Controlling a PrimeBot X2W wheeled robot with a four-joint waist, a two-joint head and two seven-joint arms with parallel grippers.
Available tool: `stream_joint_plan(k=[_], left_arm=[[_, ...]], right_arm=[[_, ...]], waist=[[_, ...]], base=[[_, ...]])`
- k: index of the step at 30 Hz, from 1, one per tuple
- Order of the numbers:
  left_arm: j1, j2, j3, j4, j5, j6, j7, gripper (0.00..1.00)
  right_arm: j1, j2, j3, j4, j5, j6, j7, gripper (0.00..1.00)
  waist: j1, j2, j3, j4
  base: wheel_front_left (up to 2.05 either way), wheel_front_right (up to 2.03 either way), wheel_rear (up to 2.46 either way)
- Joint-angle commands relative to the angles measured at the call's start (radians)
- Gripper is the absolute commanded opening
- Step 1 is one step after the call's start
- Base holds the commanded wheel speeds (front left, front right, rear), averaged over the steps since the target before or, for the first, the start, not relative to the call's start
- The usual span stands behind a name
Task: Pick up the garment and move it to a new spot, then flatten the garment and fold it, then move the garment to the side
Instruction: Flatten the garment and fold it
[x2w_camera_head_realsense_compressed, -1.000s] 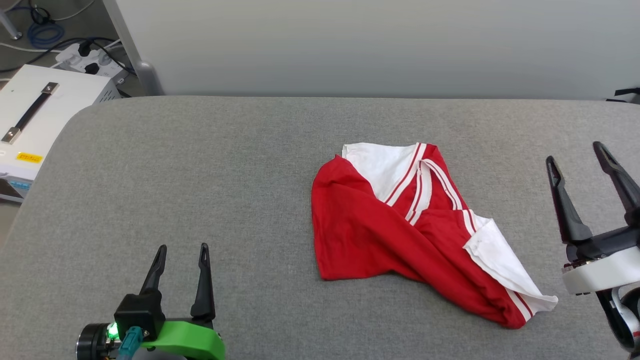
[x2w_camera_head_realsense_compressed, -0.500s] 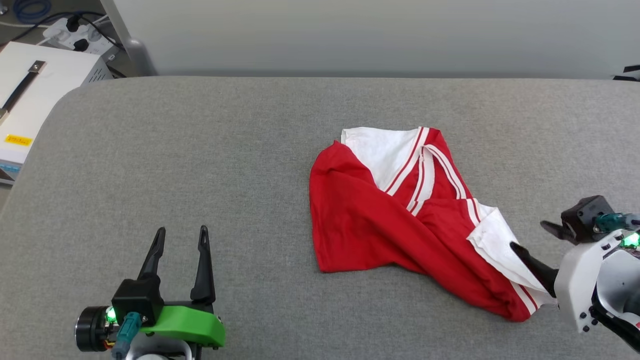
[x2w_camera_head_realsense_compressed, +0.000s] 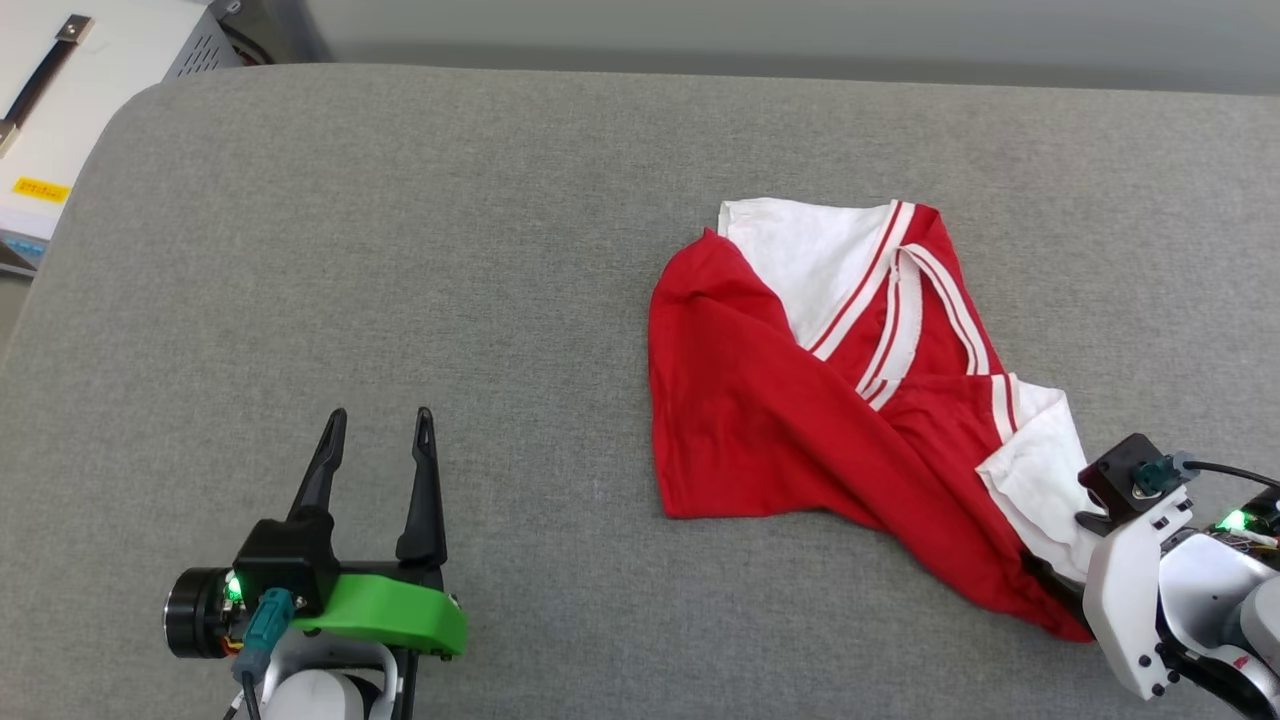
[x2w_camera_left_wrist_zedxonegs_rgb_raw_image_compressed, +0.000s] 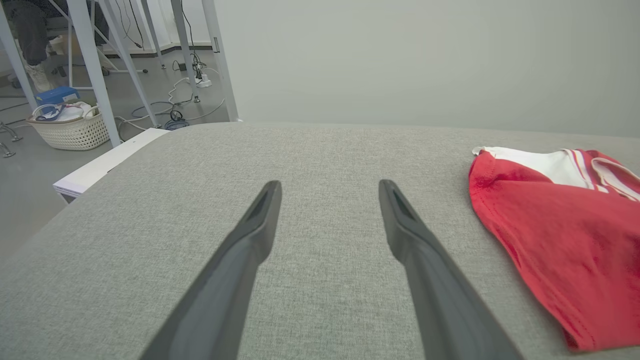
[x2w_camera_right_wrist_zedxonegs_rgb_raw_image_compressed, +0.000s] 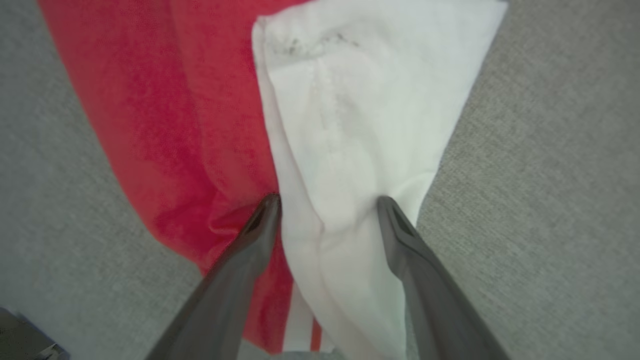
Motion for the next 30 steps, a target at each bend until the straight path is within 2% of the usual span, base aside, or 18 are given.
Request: stream_joint_plan(k=[1, 4, 5, 6, 11, 19, 24, 30], left_arm=[[-0.014, -0.004, -0.002, 0.003, -0.006, 0.008, -0.006, 1.00], [-0.010, -0.004, 0.000, 0.010, -0.008, 0.012, -0.006, 1.00], [-0.006, -0.004, 0.003, 0.012, -0.008, 0.014, -0.006, 1.00], [-0.001, -0.004, 0.006, 0.014, -0.008, 0.016, -0.006, 1.00], [0.014, -0.004, 0.007, 0.021, -0.010, 0.019, -0.006, 1.00], [0.033, -0.004, 0.005, 0.016, -0.011, 0.022, -0.006, 1.00], [0.037, -0.004, 0.006, 0.012, -0.012, 0.021, -0.006, 1.00], [0.030, -0.004, 0.004, 0.017, -0.019, 0.020, -0.006, 1.00]], right_arm=[[-0.003, 0.019, 0.037, 0.034, 0.004, 0.000, -0.004, 1.00], [-0.017, 0.036, 0.067, 0.084, 0.012, 0.000, -0.056, 1.00], [-0.022, 0.039, 0.073, 0.092, 0.015, 0.000, -0.072, 0.27], [-0.030, 0.041, 0.077, 0.099, 0.014, 0.000, -0.097, 0.00], [-0.050, 0.057, 0.060, 0.103, 0.039, 0.000, -0.219, 0.00], [-0.001, 0.087, -0.107, 0.037, 0.162, 0.000, -0.389, 0.00], [0.070, 0.130, -0.245, 0.039, 0.309, 0.000, -0.451, 0.00], [0.130, 0.167, -0.379, 0.115, 0.516, 0.000, -0.502, 0.00]], waist=[[0.0000, 0.0000, 0.015, 0.019], [0.0000, 0.0000, 0.003, 0.018], [0.0000, 0.0000, -0.004, 0.015], [0.0000, 0.0000, -0.012, 0.010], [0.0000, 0.0000, -0.053, -0.013], [0.0000, 0.0000, -0.085, -0.042], [0.0000, 0.0000, -0.076, -0.050], [0.0000, 0.0000, -0.054, -0.045]], base=[[0.00, 0.00, 0.00], [0.00, 0.00, 0.00], [0.00, 0.00, 0.00], [0.00, 0.00, 0.00], [0.00, 0.00, 0.00], [0.00, 0.00, 0.00], [0.00, 0.00, 0.00], [0.00, 0.00, 0.00]])
